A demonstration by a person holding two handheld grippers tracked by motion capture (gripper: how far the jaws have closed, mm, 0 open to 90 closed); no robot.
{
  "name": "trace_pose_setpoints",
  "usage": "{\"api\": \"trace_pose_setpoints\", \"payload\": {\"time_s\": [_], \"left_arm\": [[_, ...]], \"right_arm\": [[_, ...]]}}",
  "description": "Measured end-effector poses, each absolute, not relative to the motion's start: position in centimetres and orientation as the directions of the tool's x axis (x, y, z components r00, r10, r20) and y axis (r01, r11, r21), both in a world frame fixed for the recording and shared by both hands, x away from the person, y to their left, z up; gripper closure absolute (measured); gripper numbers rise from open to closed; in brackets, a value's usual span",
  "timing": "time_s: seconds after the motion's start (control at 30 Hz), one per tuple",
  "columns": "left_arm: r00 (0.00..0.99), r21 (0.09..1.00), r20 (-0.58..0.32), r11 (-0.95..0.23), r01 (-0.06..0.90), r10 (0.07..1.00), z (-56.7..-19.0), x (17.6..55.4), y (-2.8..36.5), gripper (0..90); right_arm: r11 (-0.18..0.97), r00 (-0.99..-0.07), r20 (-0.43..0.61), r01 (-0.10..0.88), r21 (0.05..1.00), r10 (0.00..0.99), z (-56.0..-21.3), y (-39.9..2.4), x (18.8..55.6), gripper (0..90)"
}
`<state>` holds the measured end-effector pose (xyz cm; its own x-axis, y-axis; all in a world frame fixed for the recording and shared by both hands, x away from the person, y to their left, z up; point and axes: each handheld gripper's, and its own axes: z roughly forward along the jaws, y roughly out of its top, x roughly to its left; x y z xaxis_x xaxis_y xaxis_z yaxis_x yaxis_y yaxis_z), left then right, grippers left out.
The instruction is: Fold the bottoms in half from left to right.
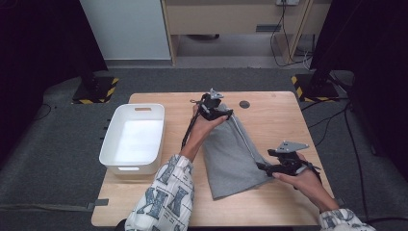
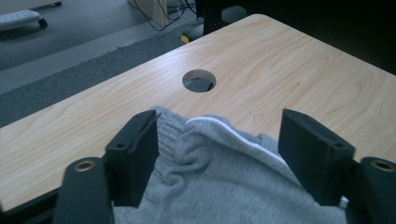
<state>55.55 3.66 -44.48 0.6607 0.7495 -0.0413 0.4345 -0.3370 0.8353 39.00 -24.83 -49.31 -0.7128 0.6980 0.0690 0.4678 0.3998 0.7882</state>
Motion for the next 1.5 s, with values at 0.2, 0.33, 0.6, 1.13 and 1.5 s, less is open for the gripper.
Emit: {"api": "trace_pose_setpoints", "payload": {"time_s": [0.2,0.33,0.6,1.13,1.5], "left_arm": [[0.648,0.830,-0.045,-0.332,0.448,0.760,-44.3,55.0,4.4,16.2],[0.648,0.820,-0.049,-0.340,0.461,0.760,-44.2,54.7,4.8,11.8],[0.647,0.820,-0.055,-0.335,0.464,0.761,-44.4,53.6,5.6,6.7],[0.596,0.797,-0.016,-0.350,0.492,0.803,-45.5,51.3,8.1,6.7],[0.554,0.793,-0.044,-0.308,0.525,0.831,-46.1,51.0,9.7,8.3]], "right_arm": [[0.389,-0.703,0.077,0.478,0.788,0.707,-48.8,-23.9,40.2,19.1],[0.384,-0.703,0.078,0.474,0.792,0.707,-48.5,-23.4,40.8,18.1],[0.374,-0.703,0.086,0.473,0.798,0.706,-47.9,-22.5,42.2,20.2],[0.393,-0.720,0.063,0.448,0.803,0.691,-45.4,-19.6,46.4,25.7],[0.402,-0.715,0.062,0.460,0.792,0.696,-44.8,-18.2,49.0,27.5]]}}
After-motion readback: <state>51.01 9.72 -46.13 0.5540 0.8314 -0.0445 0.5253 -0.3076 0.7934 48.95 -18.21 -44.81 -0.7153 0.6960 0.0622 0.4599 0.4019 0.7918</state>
